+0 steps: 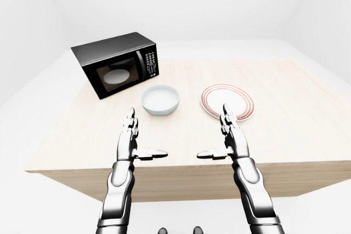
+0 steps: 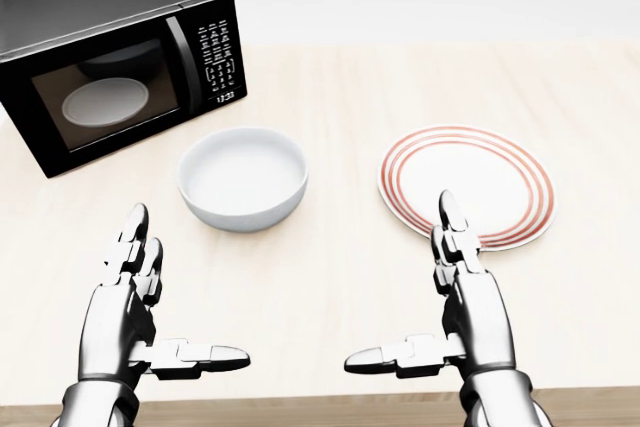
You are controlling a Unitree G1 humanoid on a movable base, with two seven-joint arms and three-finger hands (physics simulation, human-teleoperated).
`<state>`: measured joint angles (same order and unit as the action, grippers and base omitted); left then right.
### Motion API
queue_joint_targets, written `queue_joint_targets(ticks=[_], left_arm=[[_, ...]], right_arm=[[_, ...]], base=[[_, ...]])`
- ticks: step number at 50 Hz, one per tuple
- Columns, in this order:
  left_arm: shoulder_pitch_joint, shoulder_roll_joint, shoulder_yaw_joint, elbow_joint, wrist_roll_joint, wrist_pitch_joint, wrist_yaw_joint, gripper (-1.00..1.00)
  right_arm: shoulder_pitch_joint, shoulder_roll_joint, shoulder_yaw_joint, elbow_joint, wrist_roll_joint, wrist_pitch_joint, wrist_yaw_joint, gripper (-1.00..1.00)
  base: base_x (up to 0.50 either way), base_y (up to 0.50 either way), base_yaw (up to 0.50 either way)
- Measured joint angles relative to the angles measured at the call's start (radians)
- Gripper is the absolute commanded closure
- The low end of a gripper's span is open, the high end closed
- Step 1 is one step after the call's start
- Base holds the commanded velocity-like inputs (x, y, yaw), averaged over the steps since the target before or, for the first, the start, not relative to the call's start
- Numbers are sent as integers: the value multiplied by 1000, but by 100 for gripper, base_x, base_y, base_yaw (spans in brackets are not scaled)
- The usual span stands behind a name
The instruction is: Pick up the white bowl and put it on the plate.
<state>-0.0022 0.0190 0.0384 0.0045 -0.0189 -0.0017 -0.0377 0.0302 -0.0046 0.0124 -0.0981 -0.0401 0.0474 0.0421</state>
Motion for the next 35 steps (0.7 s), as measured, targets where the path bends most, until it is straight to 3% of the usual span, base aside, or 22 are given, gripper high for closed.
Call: queue_joint_targets(ticks=[25, 35], left_arm=[[0, 0, 0, 0, 0, 0, 0, -100], [0, 2, 1, 0, 0, 0, 0, -100]], right_arm=[[1, 2, 6, 7, -6, -4, 0, -100], [-4, 5, 7, 14, 0, 5, -1, -100]], base=[[0, 32, 0], [0, 0, 0]])
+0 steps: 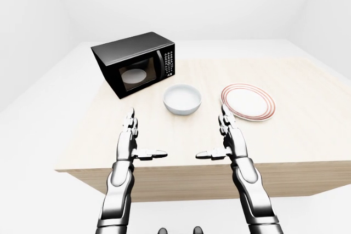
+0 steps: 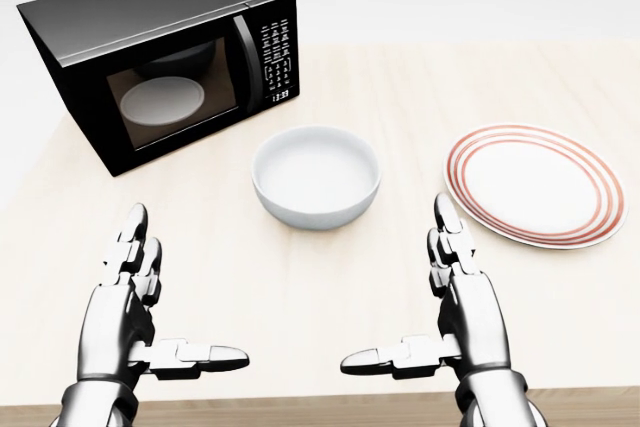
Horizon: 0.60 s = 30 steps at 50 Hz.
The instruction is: Pick up the white bowl and put it on the plate.
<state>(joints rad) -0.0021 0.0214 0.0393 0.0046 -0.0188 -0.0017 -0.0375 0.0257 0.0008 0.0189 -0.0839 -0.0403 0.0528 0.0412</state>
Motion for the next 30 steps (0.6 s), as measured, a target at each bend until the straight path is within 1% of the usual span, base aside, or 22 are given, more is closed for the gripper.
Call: queue_joint_targets(ticks=[10, 13, 19, 30], left_arm=[[0, -2, -1, 0, 0, 0, 0, -100], [1, -2, -1, 0, 0, 0, 0, -100], [1, -2, -1, 0, 0, 0, 0, -100], [0, -2, -1, 0, 0, 0, 0, -100]], right_arm=[[-2, -1, 0, -2, 7, 14, 1, -100], [-2, -1, 1, -1, 7, 15, 2, -100], [-3, -1, 3, -5, 7, 18, 3, -100], [0, -1, 7, -3, 3, 13, 5, -100]], base=[[0, 0, 0], [19, 0, 0], [27, 0, 0], [35, 0, 0]])
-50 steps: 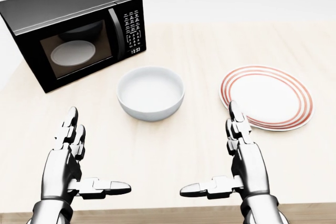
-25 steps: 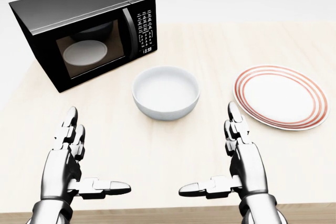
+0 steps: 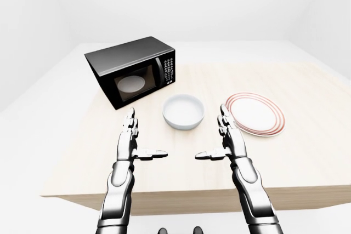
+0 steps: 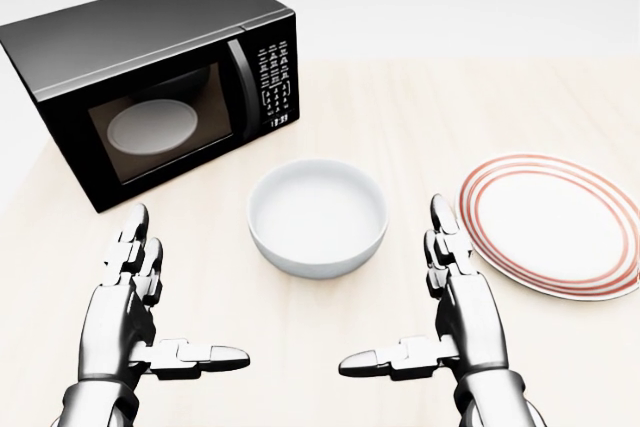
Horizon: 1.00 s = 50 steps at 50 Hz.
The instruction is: Pick up the white bowl and put it on the plate.
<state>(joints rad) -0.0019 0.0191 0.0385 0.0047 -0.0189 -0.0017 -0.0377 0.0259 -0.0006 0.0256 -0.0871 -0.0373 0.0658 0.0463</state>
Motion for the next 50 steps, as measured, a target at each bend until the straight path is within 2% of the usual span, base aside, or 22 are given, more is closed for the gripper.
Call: queue_joint_targets(ticks=[22, 50], left_arm=[[-2, 0, 0, 0, 0, 0, 0, -100], [0, 0, 0, 0, 0, 0, 0, -100]], right_arm=[[1, 2, 7, 0, -9, -4, -2, -100], [-1, -2, 10, 4, -45, -6, -11, -100]], base=[[35, 0, 0], [1, 0, 0]])
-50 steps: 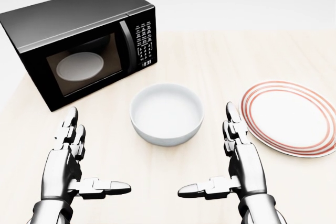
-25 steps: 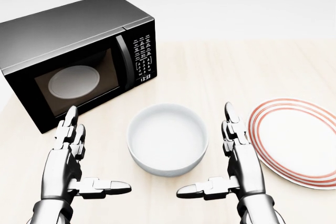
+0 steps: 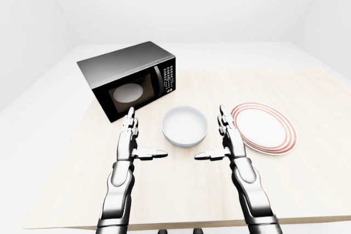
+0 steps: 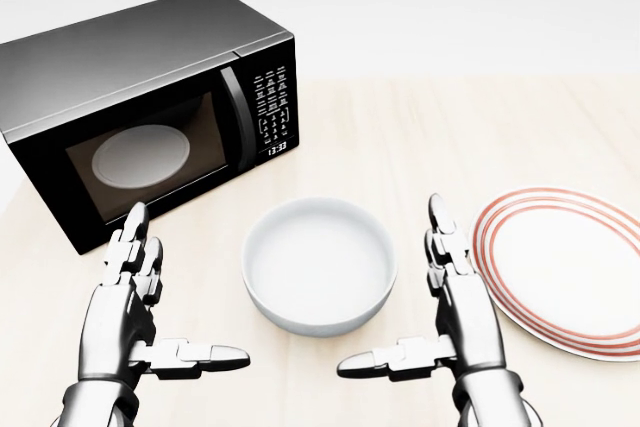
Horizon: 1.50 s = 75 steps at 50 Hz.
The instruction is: Pick up the white bowl and put it on the plate.
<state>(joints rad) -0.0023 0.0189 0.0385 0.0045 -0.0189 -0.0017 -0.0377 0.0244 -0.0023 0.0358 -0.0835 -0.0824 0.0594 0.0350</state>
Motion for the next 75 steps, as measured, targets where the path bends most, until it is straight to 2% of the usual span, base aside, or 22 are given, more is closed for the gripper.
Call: queue_joint_targets(ticks=[7, 27, 33, 43, 55, 75], left_arm=[[0, 0, 0, 0, 0, 0, 0, -100], [0, 0, 0, 0, 0, 0, 0, -100], [0, 0, 0, 0, 0, 0, 0, -100], [0, 0, 0, 0, 0, 0, 0, -100], [0, 0, 0, 0, 0, 0, 0, -100], [0, 0, 0, 0, 0, 0, 0, -100]], right_arm=[[-4, -10, 1, -3, -60, -2, -9, -100], [-50, -47, 2, 25, -369, -3, 10, -100], [-99, -75, 22, 34, -574, 20, 68, -100], [-145, -78, 24, 47, -771, 23, 127, -100], [-175, -74, 30, 49, -884, 22, 170, -100], [-202, -60, 58, 88, -980, 1, 207, -100]], base=[[0, 0, 0], [0, 0, 0], [0, 0, 0], [0, 0, 0], [0, 0, 0], [0, 0, 0]])
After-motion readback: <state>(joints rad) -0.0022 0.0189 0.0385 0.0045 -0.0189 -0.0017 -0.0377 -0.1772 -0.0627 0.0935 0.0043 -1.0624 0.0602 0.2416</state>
